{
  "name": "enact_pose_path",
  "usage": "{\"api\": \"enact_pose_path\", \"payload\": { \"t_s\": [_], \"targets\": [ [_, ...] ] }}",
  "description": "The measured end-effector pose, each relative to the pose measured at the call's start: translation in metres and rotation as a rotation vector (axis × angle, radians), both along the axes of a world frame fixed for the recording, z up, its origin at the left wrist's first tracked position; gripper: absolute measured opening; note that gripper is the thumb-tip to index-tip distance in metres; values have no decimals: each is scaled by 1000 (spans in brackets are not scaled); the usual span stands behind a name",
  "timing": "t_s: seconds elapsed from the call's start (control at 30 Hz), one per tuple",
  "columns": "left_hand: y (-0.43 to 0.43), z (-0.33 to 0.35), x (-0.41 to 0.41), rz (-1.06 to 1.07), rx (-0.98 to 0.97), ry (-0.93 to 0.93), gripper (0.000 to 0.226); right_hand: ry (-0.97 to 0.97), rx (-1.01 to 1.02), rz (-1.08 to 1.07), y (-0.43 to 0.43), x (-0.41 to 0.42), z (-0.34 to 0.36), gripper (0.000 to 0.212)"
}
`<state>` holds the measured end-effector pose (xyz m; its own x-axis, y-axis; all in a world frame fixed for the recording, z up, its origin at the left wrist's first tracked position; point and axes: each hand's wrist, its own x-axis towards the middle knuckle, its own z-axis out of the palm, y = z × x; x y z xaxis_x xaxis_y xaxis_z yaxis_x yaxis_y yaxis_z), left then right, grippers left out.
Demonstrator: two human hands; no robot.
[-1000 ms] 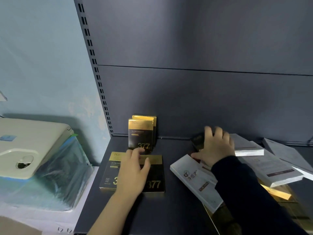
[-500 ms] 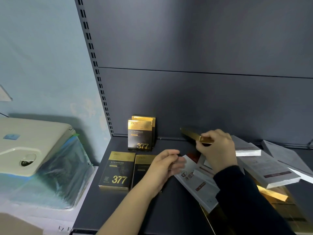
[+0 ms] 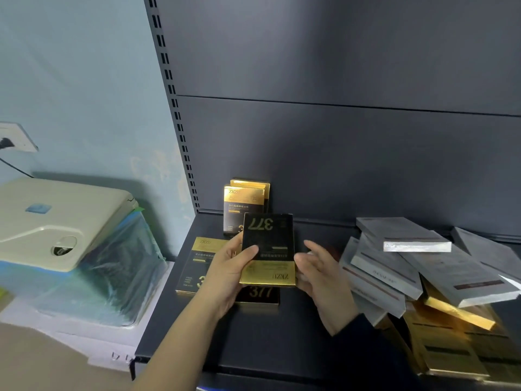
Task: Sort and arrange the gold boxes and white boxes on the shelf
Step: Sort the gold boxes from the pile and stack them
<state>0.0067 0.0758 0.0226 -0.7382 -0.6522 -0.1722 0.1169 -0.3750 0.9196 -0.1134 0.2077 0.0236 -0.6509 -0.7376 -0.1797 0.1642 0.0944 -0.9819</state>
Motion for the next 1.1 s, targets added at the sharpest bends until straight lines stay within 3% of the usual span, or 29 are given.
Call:
{"api": "enact_pose_path", "payload": {
  "t_s": [0.03,0.17,0.3,0.4,0.5,0.6,0.67,0.73,0.83,0.9,1.0,1.1],
  "targets": [
    [1,-2,4,8,-76,-38,22,-75,-7,35,-4,1,-1,50],
    [3,-8,13,124,-383,-238,19,157,141,94,-19,11,-9,45],
    [-4,-7,21,201,-381,-310,19,164,152,89,-25,12,-5,33],
    [-13,0,26,244,-260,-266,26,245,167,128,-26,6,3,24],
    [-25,6,31,138,-237,-260,26,356,194,212,-29,-5,13,17],
    [-31,7,31,-112,-364,-403,32,433,210,258,-39,-11,27,4],
    [-27,7,26,-103,-384,-369,11,399,187,208,-44,-15,36,8],
    [-21,7,23,10,-331,-337,18,265,129,115,-46,-20,38,16],
    [-15,0,23,342,-196,-257,11,-160,46,0,-39,-19,28,30],
    [-6,-4,22,497,-155,-218,10,-323,50,33,-37,-10,18,32],
    [9,-10,17,459,-157,-210,35,-247,91,94,-38,13,7,27],
    [9,-15,22,410,-435,-387,40,-104,119,109,-38,18,-2,45]
  ]
}}
